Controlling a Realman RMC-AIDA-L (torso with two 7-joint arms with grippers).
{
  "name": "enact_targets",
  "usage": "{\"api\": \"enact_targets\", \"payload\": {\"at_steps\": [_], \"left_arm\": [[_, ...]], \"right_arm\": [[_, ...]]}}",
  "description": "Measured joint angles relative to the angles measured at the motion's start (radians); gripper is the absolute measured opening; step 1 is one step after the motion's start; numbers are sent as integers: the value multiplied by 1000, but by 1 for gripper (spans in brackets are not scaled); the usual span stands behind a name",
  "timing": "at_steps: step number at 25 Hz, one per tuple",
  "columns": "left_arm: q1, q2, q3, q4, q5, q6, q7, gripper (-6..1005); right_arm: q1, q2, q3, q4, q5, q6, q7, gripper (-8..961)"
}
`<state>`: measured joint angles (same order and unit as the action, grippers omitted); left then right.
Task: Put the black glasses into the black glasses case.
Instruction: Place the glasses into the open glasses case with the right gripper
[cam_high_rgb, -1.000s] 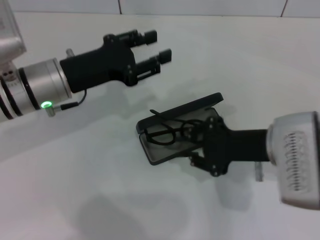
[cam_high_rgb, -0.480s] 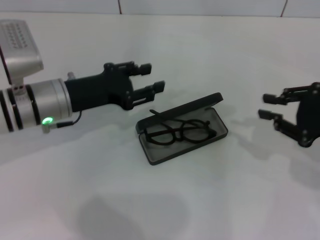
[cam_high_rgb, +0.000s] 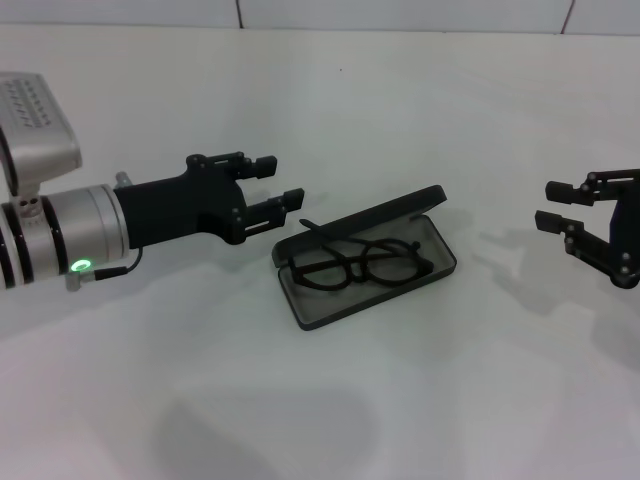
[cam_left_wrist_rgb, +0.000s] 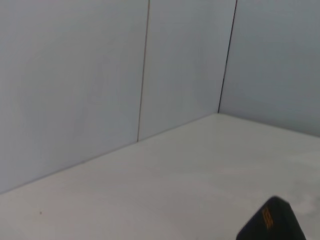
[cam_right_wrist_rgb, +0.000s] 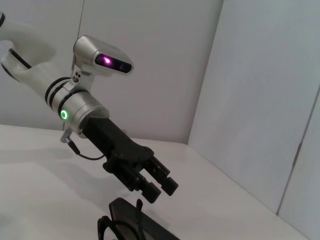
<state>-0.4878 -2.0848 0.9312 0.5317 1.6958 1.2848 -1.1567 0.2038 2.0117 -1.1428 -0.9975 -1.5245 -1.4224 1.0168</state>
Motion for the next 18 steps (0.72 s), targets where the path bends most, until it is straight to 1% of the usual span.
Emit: {"api": "enact_targets", "payload": {"at_steps": [4, 11, 18], "left_arm": [[1, 0, 4, -3, 24, -2, 0, 577], [3, 0, 9, 1, 25, 39, 0, 578], [3, 1, 22, 3, 27, 43, 0, 578]], "right_arm": [[-1, 0, 1, 1, -1, -1, 0, 239], [-6, -1, 2, 1, -1, -2, 0, 240], [-2, -1, 3, 13, -1, 0, -3, 240]]}}
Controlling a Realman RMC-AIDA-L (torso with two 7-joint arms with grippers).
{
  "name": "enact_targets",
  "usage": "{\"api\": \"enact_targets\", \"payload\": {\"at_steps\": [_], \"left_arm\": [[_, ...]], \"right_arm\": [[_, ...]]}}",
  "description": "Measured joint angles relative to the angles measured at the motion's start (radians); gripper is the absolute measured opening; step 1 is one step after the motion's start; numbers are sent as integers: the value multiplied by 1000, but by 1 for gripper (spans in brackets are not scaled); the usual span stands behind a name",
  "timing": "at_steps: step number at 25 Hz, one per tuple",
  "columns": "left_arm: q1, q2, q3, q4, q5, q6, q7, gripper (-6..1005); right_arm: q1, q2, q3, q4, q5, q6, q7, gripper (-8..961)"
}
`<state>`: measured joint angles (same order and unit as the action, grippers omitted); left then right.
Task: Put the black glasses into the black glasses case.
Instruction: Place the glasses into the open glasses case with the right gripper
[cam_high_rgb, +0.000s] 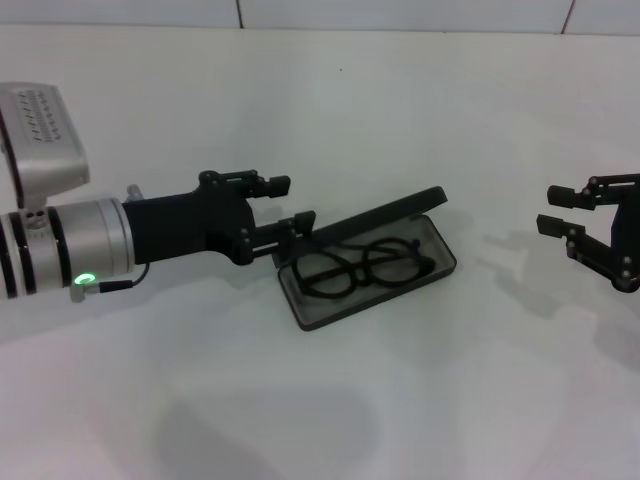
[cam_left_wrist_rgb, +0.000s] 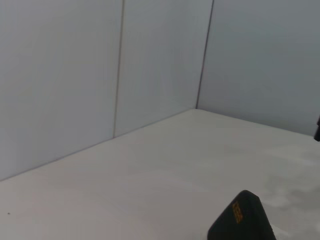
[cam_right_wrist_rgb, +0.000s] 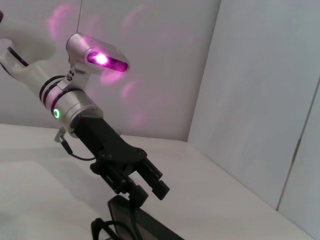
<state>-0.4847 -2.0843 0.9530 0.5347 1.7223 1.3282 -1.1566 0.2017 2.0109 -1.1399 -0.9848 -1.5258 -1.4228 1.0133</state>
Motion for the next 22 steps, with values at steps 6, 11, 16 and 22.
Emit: {"api": "enact_targets", "payload": {"at_steps": [6, 11, 16, 22], "left_arm": [[-5, 0, 16, 2, 1, 1, 0, 578], [-6, 0, 11, 6, -10, 5, 5, 579], [-6, 0, 12, 18, -10, 37, 10, 579], [-9, 0, 19, 18, -4, 42, 11, 579]], "right_arm": [[1, 0, 5, 12, 0, 0, -5, 239], [2, 0, 9, 15, 1, -1, -6, 239], [7, 0, 2, 17, 1, -11, -8, 239], [16, 0, 0, 17, 0, -12, -7, 240]]}}
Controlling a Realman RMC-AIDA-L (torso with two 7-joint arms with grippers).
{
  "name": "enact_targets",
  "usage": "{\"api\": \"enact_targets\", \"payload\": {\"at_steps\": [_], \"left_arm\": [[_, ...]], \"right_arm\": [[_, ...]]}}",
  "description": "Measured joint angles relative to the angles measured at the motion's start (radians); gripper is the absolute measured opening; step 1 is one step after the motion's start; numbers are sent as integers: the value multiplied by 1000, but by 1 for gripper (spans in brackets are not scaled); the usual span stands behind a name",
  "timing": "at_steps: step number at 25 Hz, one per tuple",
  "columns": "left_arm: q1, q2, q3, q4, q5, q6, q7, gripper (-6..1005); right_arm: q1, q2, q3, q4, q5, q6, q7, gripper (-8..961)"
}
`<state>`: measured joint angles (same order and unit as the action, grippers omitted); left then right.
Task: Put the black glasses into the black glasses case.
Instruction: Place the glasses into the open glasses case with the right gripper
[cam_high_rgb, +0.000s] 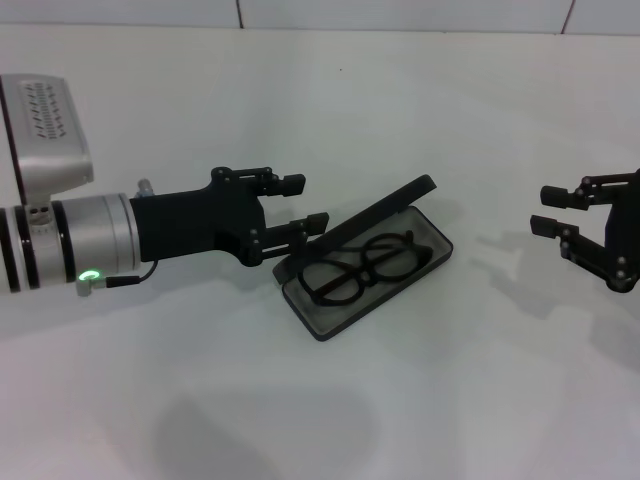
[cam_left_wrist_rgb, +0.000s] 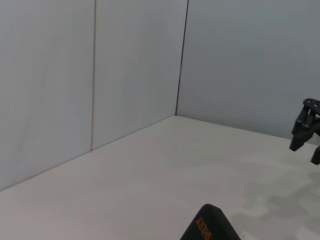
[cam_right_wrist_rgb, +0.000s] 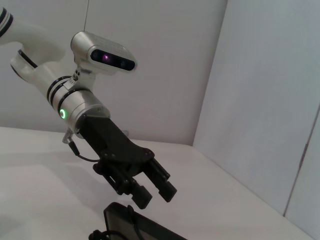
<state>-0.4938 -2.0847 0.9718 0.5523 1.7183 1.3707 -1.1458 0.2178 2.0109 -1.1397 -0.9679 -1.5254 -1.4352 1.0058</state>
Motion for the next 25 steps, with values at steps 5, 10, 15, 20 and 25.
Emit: {"api": "enact_targets", "payload": {"at_steps": [5, 10, 15, 20, 25], "left_arm": [[-3, 2, 28, 0, 2, 1, 0, 579], [-5, 3, 36, 5, 3, 1, 0, 580], [-4, 1, 38, 19, 22, 1, -4, 580], [-5, -2, 47, 24, 40, 1, -8, 580], [-5, -1, 59, 24, 35, 10, -5, 580]], "right_arm": [[3, 0, 0, 0, -4, -1, 0, 241], [5, 0, 0, 0, -13, -1, 1, 244], [6, 0, 0, 0, -14, -1, 2, 246], [7, 0, -1, 1, -15, -1, 3, 248], [7, 0, -5, 1, -15, -1, 4, 251]]}}
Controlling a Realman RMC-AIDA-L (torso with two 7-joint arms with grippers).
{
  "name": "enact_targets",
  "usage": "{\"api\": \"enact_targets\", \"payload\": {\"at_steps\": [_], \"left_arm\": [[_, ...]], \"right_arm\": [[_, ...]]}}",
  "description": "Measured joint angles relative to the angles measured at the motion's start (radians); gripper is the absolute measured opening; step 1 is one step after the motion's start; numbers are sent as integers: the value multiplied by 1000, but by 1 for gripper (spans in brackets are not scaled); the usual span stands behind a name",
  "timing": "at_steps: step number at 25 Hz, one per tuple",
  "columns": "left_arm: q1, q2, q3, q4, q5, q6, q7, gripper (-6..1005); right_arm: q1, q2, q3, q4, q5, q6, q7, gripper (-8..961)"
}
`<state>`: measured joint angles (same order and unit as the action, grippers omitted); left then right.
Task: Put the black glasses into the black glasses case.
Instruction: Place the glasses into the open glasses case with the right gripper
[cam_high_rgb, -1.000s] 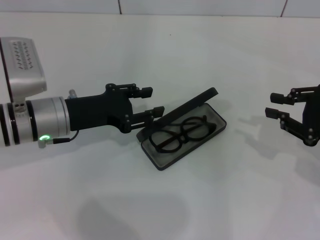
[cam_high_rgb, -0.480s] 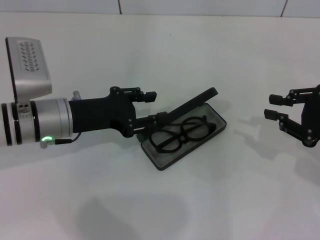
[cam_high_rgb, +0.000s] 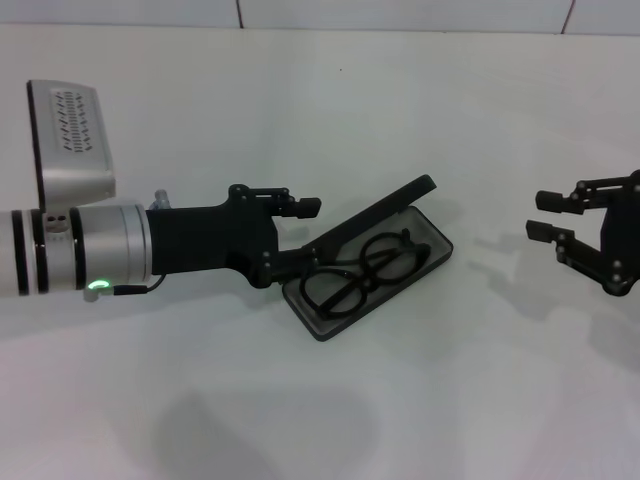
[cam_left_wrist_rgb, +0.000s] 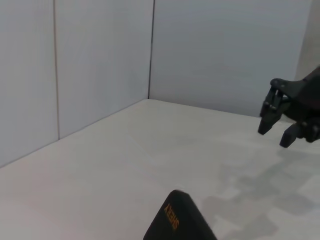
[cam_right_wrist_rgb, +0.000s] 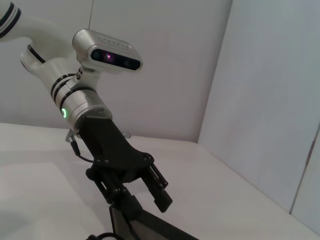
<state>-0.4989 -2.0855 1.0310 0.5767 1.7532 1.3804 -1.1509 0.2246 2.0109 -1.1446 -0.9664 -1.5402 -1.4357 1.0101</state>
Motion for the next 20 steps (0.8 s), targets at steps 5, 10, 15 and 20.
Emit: {"api": "enact_targets", "payload": {"at_steps": [5, 10, 15, 20], "left_arm": [[8, 1, -7, 17, -12, 32, 6, 581], [21, 7, -8, 29, -53, 81, 11, 581], [43, 15, -10, 29, -143, 102, 30, 581], [48, 15, -10, 29, -175, 99, 33, 581]], "right_arm": [[7, 1, -9, 4, 0, -2, 1, 253], [36, 3, -29, 34, 0, -57, 1, 255], [143, 1, -100, 109, -8, -160, 52, 258], [260, 7, -169, 182, -45, -193, 137, 260]]}}
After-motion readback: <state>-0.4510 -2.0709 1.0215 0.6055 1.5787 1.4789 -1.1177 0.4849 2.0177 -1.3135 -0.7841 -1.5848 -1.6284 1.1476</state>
